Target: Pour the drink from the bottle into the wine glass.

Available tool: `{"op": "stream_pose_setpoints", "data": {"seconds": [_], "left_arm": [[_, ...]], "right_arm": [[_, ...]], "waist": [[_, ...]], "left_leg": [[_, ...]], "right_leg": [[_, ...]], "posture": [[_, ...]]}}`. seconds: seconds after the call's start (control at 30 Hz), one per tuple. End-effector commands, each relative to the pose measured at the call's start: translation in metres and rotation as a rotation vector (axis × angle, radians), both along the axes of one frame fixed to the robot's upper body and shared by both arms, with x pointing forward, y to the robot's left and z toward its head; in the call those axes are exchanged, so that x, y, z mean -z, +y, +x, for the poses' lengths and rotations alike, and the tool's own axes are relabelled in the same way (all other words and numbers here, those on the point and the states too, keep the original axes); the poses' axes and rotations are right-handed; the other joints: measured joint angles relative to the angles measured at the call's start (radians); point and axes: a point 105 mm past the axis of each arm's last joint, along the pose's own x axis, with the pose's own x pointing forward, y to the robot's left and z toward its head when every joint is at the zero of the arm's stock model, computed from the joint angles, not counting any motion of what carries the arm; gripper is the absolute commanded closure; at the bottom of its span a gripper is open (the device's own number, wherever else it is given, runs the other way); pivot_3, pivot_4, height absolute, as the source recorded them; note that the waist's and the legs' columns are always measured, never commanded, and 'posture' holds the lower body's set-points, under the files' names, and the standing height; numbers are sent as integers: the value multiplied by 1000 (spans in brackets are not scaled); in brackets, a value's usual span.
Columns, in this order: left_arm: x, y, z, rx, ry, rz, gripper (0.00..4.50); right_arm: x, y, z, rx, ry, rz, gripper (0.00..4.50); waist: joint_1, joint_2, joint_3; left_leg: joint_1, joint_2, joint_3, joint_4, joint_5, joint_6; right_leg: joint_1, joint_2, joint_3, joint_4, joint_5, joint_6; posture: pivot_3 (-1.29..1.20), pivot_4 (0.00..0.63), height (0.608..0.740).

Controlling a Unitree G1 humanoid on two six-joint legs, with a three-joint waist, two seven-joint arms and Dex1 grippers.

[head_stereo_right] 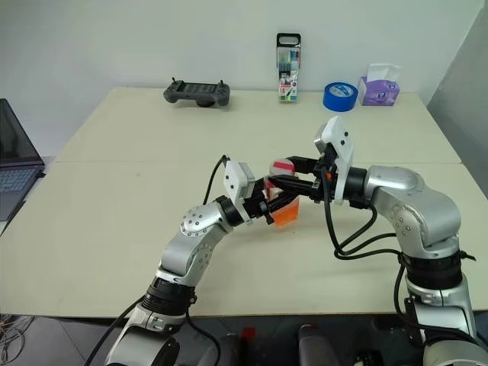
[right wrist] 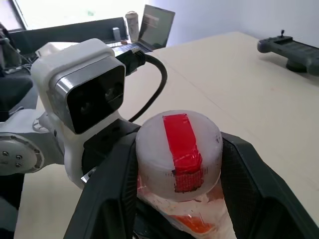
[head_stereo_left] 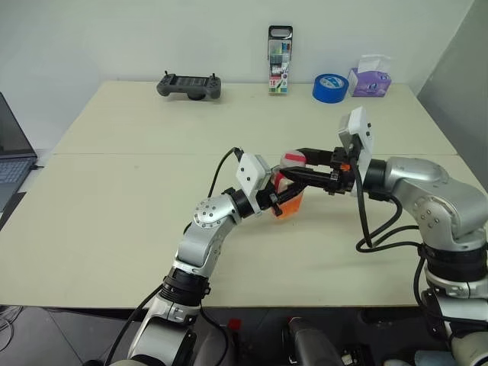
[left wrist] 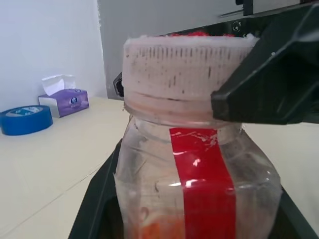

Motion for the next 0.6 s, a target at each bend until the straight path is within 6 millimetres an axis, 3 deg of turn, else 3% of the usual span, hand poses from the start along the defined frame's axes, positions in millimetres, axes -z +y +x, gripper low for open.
{"op": "stream_pose_setpoints", "data": {"seconds": [0.03, 0.1, 0.3, 0.6], "left_arm": [[-3, 6, 3, -28, 7, -21, 2738], [-2, 6, 2, -30, 10, -21, 2738], [1, 6, 3, -32, 24, -17, 2739], [1, 6, 5, -29, 23, -9, 2739]], "right_arm": [[-22, 13, -9, -97, -108, 27, 2558], [-26, 12, -8, -77, -103, 53, 2558], [-34, 15, -13, 9, -165, 86, 606], [-15, 17, -10, 400, -162, 84, 584]], "waist": [[3, 0, 0], [7, 0, 0], [8, 0, 0], [9, 0, 0]], "left_leg": [[0, 0, 0, 0, 0, 0], [0, 1, -1, 0, 0, 0], [-2, -1, -2, 0, 0, 0], [-2, -1, -4, 0, 0, 0]], "right_leg": [[0, 0, 0, 0, 0, 0], [0, 0, 0, 1, 0, 0], [0, -3, 0, 0, 0, 0], [0, -8, 0, 0, 0, 0]], "posture": [[0, 150, 740], [0, 150, 740], [0, 150, 740], [0, 150, 740]]}}
